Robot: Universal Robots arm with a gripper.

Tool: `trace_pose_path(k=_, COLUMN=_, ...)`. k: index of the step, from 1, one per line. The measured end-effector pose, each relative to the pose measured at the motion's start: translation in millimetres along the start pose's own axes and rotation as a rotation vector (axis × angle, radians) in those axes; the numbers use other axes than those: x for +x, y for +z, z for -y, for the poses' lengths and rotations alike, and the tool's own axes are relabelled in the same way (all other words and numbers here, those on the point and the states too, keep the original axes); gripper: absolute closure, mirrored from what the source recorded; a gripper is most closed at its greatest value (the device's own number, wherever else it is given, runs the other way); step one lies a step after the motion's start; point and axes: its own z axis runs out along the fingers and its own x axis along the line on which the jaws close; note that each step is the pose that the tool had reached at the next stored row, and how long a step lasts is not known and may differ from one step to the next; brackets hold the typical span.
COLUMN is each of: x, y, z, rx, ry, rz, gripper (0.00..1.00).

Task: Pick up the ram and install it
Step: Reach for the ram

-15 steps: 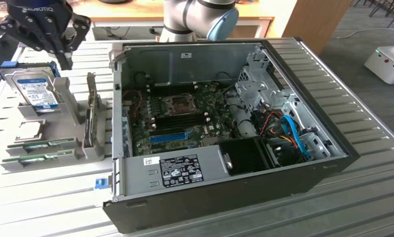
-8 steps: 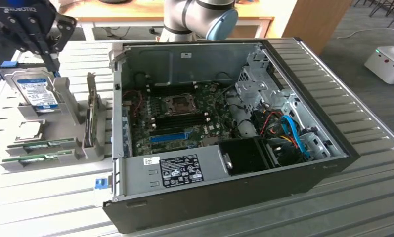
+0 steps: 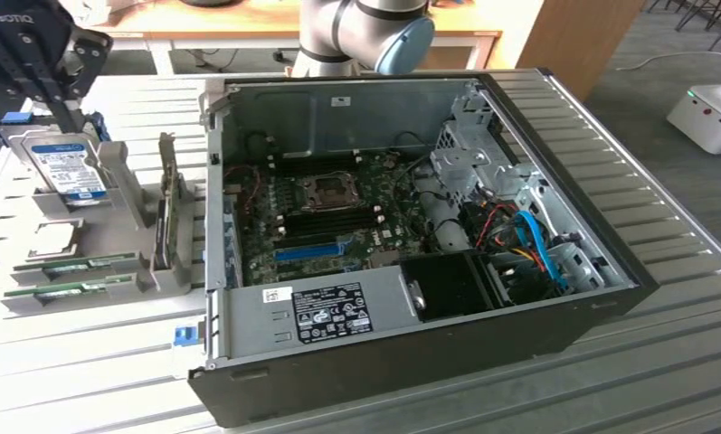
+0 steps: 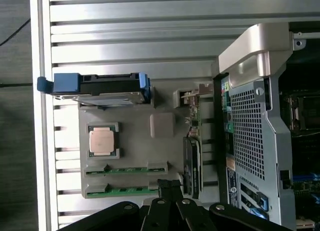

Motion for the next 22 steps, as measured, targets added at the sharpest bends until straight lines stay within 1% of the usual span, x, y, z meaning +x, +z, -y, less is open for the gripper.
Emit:
trace_pose_path(k=4, x=10.1, y=0.5, z=0.8, rx=0.0002, ry=0.0, rz=-0.0022, gripper=0.89)
trace_pose_path(k=8, x=21.0, y=1.4, z=1.6, rx=0.0006, ry=0.0, rz=-0.0073, gripper=0.89)
trace_pose_path(k=14, x=38.9, y=3.0, z=3.1, rx=0.0014, ry=0.001, rz=-0.0181, gripper=0.89)
trace_pose_path(k=20, x=51.0, y=4.3, z=4.0, rx=0.0024, ry=0.001, rz=-0.0309, gripper=0.89)
trace_pose_path(k=22, x=53.4, y=4.6, z=4.2, rx=0.0027, ry=0.002, rz=-0.0334, gripper=0.89)
